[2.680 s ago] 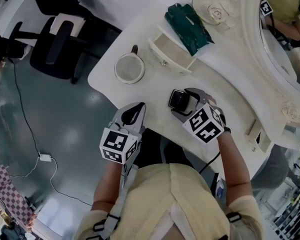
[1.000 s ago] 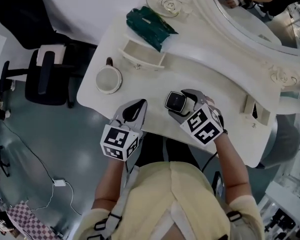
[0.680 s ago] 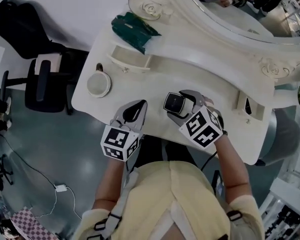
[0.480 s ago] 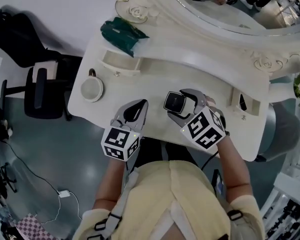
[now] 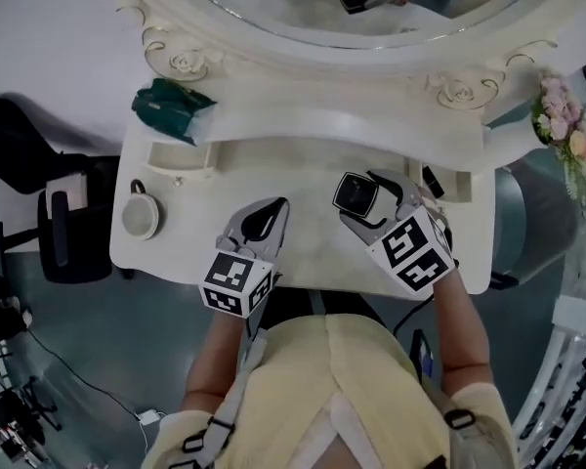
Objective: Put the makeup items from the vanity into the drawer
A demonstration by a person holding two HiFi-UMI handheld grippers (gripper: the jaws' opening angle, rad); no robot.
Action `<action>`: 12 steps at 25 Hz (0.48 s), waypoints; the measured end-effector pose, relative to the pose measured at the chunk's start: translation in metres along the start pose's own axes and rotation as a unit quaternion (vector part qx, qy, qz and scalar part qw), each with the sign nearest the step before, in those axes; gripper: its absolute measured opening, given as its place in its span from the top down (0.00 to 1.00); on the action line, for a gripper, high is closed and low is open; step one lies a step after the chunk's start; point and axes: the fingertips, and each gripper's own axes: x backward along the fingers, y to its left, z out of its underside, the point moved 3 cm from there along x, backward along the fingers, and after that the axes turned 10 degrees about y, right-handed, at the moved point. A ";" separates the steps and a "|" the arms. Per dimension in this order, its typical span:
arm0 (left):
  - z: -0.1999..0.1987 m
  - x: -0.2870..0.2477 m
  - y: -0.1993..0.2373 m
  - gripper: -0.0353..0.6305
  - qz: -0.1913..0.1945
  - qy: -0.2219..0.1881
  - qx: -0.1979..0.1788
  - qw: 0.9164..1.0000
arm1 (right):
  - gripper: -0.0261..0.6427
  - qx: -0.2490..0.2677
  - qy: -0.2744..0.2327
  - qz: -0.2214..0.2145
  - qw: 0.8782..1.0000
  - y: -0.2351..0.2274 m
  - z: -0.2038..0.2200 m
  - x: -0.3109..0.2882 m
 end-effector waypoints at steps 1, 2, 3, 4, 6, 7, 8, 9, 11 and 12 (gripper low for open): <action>-0.003 -0.006 -0.005 0.94 0.008 0.002 -0.006 1.000 | 0.47 -0.013 0.002 0.009 1.000 -0.008 0.008 0.005; -0.006 -0.012 -0.010 0.94 0.016 0.003 -0.011 1.000 | 0.47 -0.026 0.003 0.019 0.999 -0.015 0.015 0.010; -0.009 -0.017 -0.015 0.94 0.024 0.004 -0.016 1.000 | 0.47 -0.039 0.005 0.028 0.999 -0.023 0.023 0.015; -0.011 -0.022 -0.020 0.94 0.030 0.005 -0.020 0.999 | 0.47 -0.050 0.007 0.038 0.998 -0.030 0.030 0.020; -0.014 -0.032 -0.028 0.94 0.043 0.008 -0.029 0.999 | 0.47 -0.072 0.010 0.056 0.996 -0.043 0.045 0.028; -0.016 -0.037 -0.033 0.94 0.049 0.010 -0.033 0.998 | 0.47 -0.084 0.012 0.065 0.994 -0.049 0.052 0.033; -0.018 -0.042 -0.037 0.94 0.056 0.012 -0.037 0.998 | 0.47 -0.095 0.014 0.073 0.993 -0.055 0.060 0.037; -0.019 -0.046 -0.041 0.94 0.062 0.014 -0.041 0.997 | 0.47 -0.107 0.016 0.081 0.991 -0.061 0.067 0.041; -0.023 -0.054 -0.049 0.94 0.074 0.016 -0.049 0.996 | 0.47 -0.130 0.019 0.097 0.987 -0.071 0.080 0.048; -0.024 -0.058 -0.052 0.94 0.080 0.017 -0.052 0.995 | 0.47 -0.140 0.022 0.104 0.984 -0.076 0.087 0.051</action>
